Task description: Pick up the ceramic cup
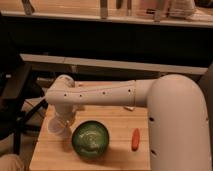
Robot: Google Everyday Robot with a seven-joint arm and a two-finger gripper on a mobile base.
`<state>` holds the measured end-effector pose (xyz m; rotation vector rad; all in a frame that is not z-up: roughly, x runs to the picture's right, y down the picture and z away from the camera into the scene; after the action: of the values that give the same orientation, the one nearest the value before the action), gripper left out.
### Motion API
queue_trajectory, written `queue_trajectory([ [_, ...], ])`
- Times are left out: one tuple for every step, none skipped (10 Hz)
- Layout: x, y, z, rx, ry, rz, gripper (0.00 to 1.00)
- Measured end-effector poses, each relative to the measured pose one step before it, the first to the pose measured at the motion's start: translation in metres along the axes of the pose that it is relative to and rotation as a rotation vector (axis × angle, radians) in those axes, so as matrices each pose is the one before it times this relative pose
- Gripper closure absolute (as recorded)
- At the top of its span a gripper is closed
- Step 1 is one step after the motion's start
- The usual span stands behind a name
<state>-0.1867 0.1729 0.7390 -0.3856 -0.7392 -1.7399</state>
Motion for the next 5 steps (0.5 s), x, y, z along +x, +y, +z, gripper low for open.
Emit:
queue_trajectory([
  [0.00044,0.0003,-0.00186,-0.00079,-0.0008,-0.00178,0.97],
  [0.00027,0.00025,-0.00165,-0.00092,-0.0007,-0.00183,0.97],
  [0.00035,0.00052,-0.00107,0.00029,0.00053,-0.00154,0.97],
  [0.00033,0.00066,-0.00065,-0.00135,-0.00024,-0.00149,0.97],
  [0.00011,0.00022,-0.00043,-0.00127,-0.00046,-0.0014,0.97],
])
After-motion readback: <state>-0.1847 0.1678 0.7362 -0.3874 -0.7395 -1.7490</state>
